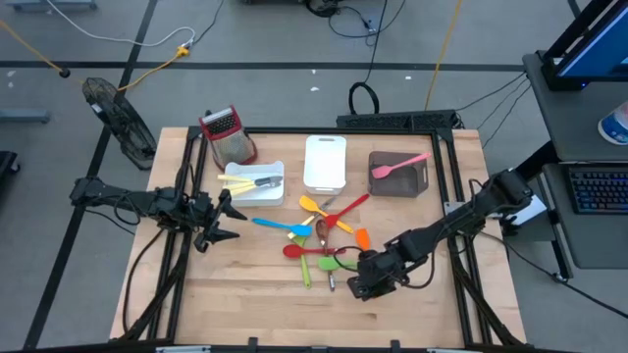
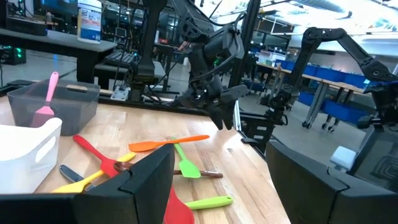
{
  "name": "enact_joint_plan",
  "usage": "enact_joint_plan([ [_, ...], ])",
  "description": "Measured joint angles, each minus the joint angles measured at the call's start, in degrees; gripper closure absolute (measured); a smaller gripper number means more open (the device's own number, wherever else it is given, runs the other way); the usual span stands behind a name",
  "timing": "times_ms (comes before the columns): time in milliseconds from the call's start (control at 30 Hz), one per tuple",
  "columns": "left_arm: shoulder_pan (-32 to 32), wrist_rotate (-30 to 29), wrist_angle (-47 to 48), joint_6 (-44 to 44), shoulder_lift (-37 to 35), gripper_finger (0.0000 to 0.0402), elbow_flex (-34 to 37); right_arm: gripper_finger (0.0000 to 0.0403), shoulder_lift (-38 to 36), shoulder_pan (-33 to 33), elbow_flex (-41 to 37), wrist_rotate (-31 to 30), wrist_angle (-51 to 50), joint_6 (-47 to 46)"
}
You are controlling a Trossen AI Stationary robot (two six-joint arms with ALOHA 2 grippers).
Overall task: Pick & Place Kitchen Items
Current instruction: Put the orange spatula into the black bin
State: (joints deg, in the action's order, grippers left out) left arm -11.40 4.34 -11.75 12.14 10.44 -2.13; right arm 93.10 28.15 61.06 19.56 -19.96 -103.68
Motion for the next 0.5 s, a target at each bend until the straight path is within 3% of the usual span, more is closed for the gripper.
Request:
enact_joint_plan([
  [233,0.02,-0.03,0.02,-0.10,-0.01,0.0144,0.00,0.0250,-4.06,0.49,0.00,-0.43,-4.54,-2.72],
  [500,0.03,-0.03,0.06,-0.46,0.00,0.0144,0.00,0.0250,-8.56,-0.17,0.07,-7.64,-15.23,-5.33],
])
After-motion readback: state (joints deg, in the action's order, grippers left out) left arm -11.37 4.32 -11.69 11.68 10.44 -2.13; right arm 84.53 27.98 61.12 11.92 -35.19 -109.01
